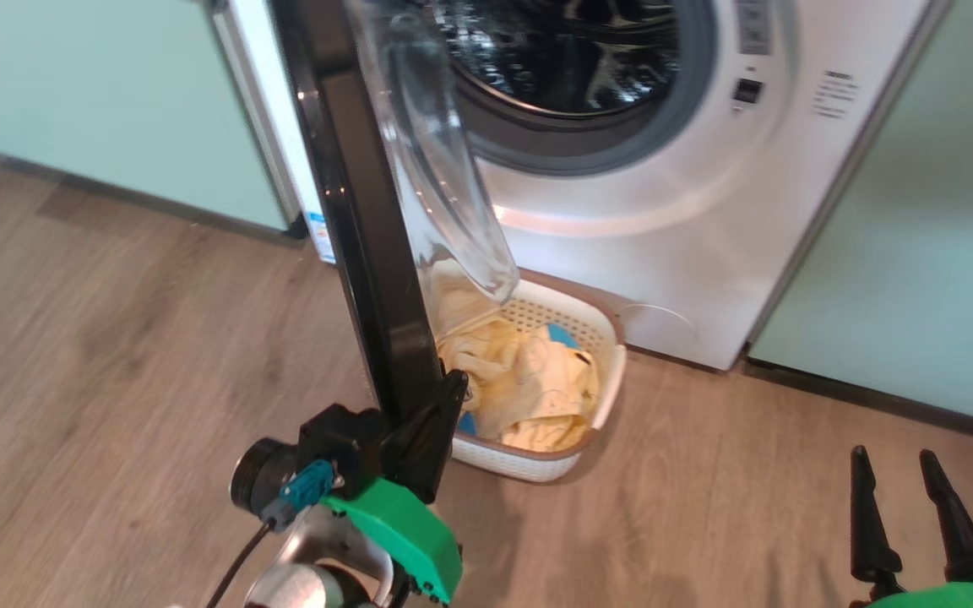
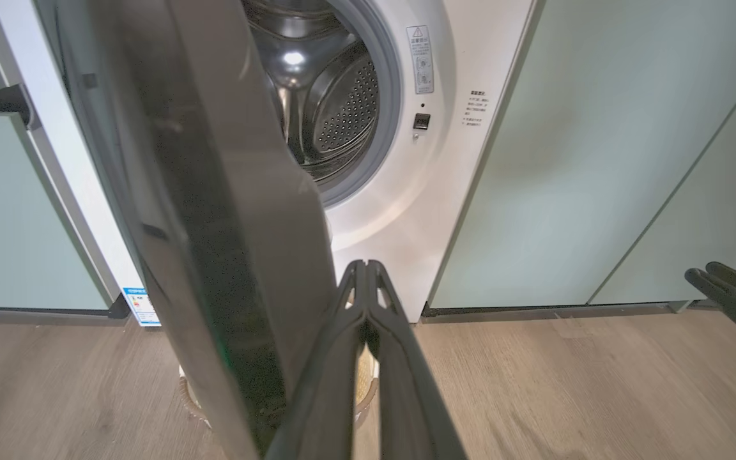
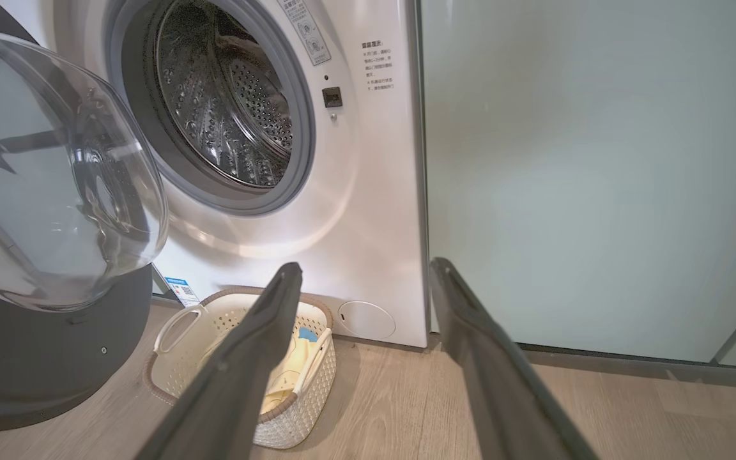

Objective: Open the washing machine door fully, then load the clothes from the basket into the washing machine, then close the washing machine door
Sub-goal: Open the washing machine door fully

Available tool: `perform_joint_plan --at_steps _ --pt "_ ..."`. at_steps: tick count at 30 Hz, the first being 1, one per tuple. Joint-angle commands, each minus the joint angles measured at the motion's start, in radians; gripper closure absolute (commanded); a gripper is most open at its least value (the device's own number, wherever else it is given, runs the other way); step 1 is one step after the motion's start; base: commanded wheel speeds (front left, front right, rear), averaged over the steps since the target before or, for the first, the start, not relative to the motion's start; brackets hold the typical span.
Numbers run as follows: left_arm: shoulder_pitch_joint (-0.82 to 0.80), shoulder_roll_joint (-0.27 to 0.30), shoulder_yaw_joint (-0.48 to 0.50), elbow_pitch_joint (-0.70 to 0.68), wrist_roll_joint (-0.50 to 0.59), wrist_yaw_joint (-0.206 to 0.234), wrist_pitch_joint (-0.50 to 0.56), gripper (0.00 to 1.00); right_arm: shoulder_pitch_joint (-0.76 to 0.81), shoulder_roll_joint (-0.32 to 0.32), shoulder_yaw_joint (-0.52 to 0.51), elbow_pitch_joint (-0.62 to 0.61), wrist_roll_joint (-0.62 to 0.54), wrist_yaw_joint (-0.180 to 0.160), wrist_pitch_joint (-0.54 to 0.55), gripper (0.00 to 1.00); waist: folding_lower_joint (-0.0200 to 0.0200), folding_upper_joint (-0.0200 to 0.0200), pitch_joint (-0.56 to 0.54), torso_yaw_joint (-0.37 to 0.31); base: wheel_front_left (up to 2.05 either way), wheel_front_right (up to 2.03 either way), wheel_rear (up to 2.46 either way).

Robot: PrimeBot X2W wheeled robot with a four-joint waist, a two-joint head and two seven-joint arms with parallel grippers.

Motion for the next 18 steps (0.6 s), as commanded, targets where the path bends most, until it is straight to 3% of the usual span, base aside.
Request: perform_joint_plan --at_steps 1,18 --pt "-0.026 0.015 0.046 -0.034 0.006 0.011 -0.012 1.0 -0.026 -0.007 0.017 -0.031 -0.007 -0.003 -0.01 0.0 0.0 0.0 0.0 0.025 0.0 0.0 0.0" --pt "-0.023 0.024 0.073 -0.003 -0.002 0.038 -0.06 1.0 -0.026 -0.007 0.012 -0.03 -0.019 -0.003 -0.01 0.0 0.0 0.0 0.006 0.178 0.0 0.0 0.0"
